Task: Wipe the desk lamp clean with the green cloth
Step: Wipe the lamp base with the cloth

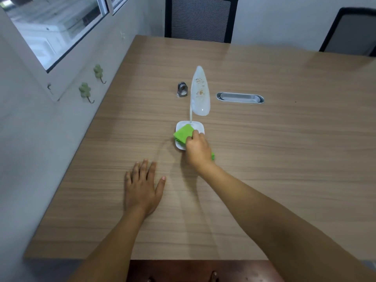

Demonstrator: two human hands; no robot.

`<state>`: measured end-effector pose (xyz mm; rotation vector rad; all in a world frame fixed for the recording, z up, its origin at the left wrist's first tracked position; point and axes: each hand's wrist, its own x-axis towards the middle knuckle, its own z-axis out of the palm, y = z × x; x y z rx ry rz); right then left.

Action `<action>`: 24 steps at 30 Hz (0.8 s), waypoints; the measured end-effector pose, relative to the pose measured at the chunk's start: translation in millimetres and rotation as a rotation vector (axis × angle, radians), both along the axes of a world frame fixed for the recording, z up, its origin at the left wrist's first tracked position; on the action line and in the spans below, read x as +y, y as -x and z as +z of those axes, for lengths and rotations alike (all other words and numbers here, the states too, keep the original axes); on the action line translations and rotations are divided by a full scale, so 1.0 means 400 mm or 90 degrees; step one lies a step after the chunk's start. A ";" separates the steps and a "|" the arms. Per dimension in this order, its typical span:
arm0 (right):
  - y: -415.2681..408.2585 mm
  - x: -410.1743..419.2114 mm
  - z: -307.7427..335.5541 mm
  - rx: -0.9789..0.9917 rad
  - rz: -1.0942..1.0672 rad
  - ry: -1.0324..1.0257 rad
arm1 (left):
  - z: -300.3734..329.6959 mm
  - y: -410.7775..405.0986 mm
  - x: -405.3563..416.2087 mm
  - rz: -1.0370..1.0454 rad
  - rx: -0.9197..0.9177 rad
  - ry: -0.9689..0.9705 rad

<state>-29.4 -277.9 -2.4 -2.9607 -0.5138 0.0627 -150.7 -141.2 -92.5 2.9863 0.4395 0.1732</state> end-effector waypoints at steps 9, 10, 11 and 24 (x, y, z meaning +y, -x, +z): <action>-0.016 0.137 0.068 0.016 0.012 -0.064 | 0.001 0.002 -0.001 -0.007 0.001 0.005; -0.035 0.139 0.069 0.006 -0.016 -0.060 | 0.000 0.001 0.000 -0.004 0.003 0.003; -0.052 0.138 0.070 0.001 -0.042 -0.054 | 0.000 0.000 0.000 -0.001 0.007 -0.001; -0.058 0.161 0.077 0.000 0.005 -0.029 | -0.004 -0.003 -0.001 -0.001 0.008 -0.011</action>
